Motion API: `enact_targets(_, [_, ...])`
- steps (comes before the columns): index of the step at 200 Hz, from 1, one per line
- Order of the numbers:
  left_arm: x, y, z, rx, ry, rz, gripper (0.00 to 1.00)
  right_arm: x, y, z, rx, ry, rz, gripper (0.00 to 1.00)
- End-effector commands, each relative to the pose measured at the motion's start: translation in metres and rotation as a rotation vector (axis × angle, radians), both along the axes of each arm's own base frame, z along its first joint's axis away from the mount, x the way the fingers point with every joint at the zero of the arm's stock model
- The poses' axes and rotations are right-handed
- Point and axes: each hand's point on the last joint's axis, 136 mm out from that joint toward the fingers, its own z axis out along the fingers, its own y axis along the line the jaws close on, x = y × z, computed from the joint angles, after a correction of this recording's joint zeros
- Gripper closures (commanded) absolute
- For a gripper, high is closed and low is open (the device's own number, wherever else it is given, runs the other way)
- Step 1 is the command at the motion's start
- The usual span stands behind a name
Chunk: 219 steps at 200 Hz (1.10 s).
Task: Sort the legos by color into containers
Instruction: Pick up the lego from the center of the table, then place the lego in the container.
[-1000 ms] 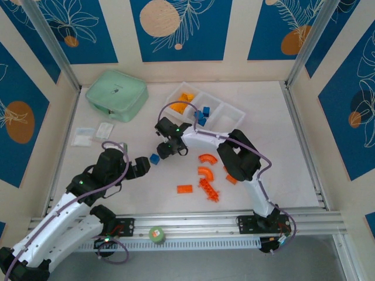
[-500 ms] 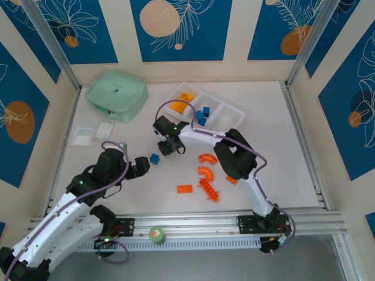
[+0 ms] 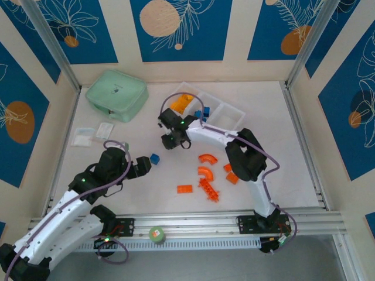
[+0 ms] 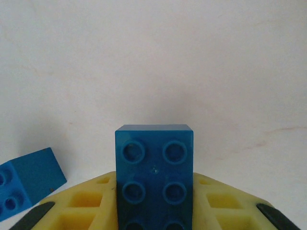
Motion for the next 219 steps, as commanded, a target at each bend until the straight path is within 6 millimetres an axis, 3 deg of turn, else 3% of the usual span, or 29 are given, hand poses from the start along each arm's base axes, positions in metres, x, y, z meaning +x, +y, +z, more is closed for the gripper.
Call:
enact_targets(1, [0.011,-0.012,0.015,-0.047,-0.028,-0.022,0.01,0.015,-0.029,0.035,0.041,-0.022,-0.089,0.7])
enact_targets(32, [0.025,-0.028,0.018,-0.049,-0.028,-0.071,0.01,0.049,-0.069,0.051,0.049,-0.04,-0.203,0.69])
enact_targets(71, [0.042,-0.043,0.018,-0.046,-0.025,-0.105,0.01,0.096,-0.115,0.052,0.035,-0.064,-0.332,0.69])
enact_targets(129, [0.059,-0.056,0.019,-0.031,-0.016,-0.133,0.01,0.157,-0.146,0.036,0.0,-0.051,-0.423,0.68])
enact_targets(141, [0.061,-0.057,0.018,-0.027,-0.012,-0.136,0.01,0.165,-0.15,0.032,0.002,-0.039,-0.436,0.63])
enact_targets(150, [0.062,-0.058,0.019,-0.026,-0.01,-0.139,0.01,0.168,-0.15,0.032,0.007,-0.032,-0.436,0.56])
enact_targets(179, [0.066,-0.06,0.02,-0.025,-0.012,-0.142,0.01,0.169,-0.148,0.044,0.032,-0.056,-0.426,0.5])
enact_targets(219, [0.067,-0.058,0.026,-0.04,-0.041,-0.126,0.01,0.144,-0.137,0.067,0.087,-0.081,-0.395,0.45])
